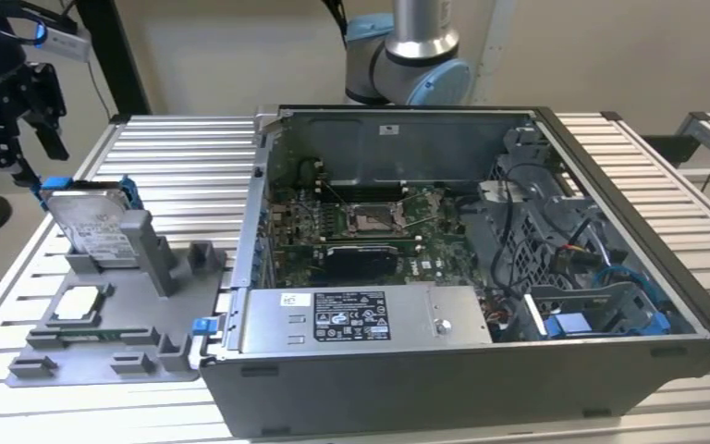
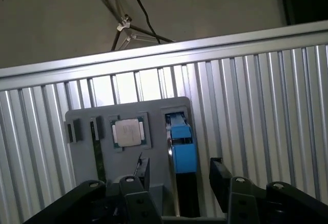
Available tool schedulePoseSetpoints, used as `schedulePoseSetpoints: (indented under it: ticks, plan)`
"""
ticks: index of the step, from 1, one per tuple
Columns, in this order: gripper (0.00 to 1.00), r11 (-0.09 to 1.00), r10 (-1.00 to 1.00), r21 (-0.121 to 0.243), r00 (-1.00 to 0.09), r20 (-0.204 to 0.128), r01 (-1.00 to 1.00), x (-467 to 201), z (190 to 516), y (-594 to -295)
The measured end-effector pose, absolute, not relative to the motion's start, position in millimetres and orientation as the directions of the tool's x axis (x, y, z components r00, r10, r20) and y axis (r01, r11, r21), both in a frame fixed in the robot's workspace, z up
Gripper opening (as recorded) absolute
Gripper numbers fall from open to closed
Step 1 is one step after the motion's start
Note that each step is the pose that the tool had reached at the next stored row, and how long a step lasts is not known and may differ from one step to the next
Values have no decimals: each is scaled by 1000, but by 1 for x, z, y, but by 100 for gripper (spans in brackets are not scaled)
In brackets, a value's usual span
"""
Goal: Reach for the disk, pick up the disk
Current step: 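Pick up the disk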
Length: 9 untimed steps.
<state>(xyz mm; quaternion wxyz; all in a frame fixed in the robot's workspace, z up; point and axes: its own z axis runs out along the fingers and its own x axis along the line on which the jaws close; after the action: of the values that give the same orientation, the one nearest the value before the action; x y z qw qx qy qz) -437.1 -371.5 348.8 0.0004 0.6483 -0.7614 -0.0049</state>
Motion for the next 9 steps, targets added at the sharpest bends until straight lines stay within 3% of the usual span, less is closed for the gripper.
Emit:
schedulePoseSetpoints:
  ticks: [9]
  plan:
    - [100,139,-990,8,-139,-7,-990,-432,335,-371]
